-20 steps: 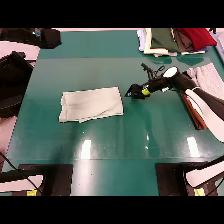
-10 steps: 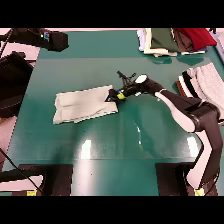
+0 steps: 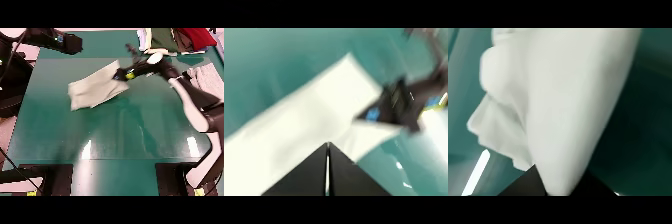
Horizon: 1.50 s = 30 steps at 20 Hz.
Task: Fold the shirts.
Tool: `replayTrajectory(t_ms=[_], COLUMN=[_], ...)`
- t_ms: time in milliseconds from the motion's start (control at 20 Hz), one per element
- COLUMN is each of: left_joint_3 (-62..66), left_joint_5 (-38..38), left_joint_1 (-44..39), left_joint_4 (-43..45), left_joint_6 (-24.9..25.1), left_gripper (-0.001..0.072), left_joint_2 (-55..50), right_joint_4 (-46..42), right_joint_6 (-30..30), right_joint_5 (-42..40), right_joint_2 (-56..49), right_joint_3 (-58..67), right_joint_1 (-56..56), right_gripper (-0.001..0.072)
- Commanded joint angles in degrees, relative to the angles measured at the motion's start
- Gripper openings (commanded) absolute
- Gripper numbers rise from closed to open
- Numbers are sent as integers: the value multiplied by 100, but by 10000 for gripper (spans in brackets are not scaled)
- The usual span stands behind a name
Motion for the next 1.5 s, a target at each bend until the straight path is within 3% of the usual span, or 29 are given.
replayTrajectory(t_ms=[0,350,550,900,1250,1450], left_joint_3=[2,0,0,0,0,0], left_joint_5=[164,326,330,326,289,275], left_joint_1=[-396,-474,-474,-474,-474,-474], left_joint_4=[37,-72,-72,-72,-72,-72], left_joint_6=[42,-28,-35,-162,-160,-157], left_gripper=[23,23,23,23,23,23], left_joint_2=[-4,-4,-4,-4,-4,-4], right_joint_4=[-739,-903,-767,-184,-160,-181], right_joint_6=[31,31,26,-289,-557,-1075], right_joint_5=[610,664,501,-374,-393,-363], right_joint_2=[752,1458,1410,1410,1419,1810], right_joint_3=[83,83,83,238,1674,1233], right_joint_1=[-1108,-3735,-4581,-4798,-4850,-4852], right_gripper=[22,22,22,22,22,22])
